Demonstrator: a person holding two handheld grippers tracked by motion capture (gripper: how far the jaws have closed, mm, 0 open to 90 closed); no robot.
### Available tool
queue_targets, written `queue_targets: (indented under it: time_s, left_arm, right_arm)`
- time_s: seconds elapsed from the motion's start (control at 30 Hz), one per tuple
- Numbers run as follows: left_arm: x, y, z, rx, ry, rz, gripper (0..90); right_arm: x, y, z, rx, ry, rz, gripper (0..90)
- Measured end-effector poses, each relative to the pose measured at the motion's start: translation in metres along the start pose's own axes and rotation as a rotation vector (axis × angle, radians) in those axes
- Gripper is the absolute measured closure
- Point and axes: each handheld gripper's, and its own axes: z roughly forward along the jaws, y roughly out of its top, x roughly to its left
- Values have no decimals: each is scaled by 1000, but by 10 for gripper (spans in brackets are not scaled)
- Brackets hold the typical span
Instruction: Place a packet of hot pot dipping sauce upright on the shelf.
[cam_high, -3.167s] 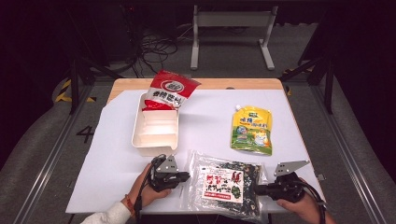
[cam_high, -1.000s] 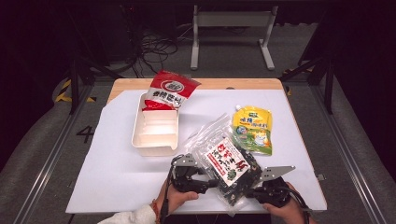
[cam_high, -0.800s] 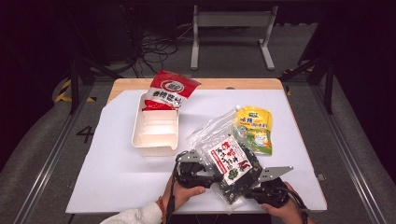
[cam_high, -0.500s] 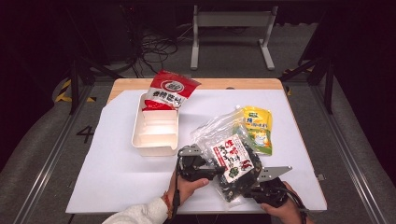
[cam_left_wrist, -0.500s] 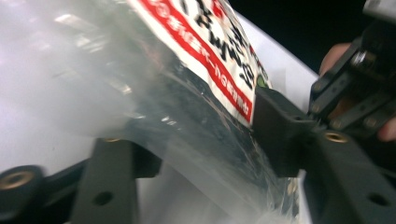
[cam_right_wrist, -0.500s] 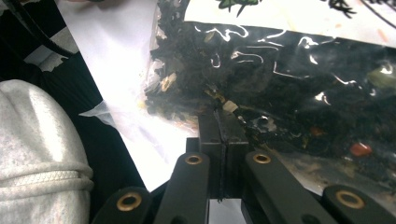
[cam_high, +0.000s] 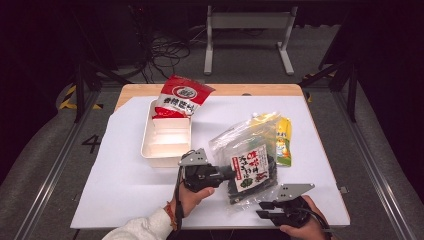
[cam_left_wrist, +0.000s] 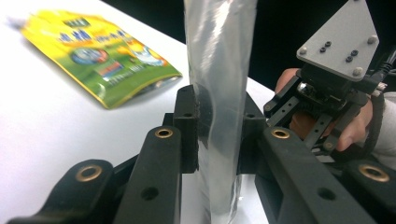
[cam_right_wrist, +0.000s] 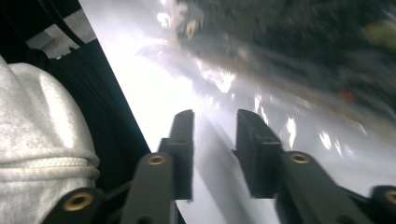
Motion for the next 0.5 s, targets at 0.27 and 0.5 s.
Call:
queue_targets:
  time_s: [0.27,0.5]
  left_arm:
    - [2,8,-20,-9,61,64,767]
    - [2,9,-21,-7,61,85,767]
  right_arm:
    - [-4,-1,-11,-75,-43,-4,540]
    - [-11,-4,-14,-99,-82,31,487]
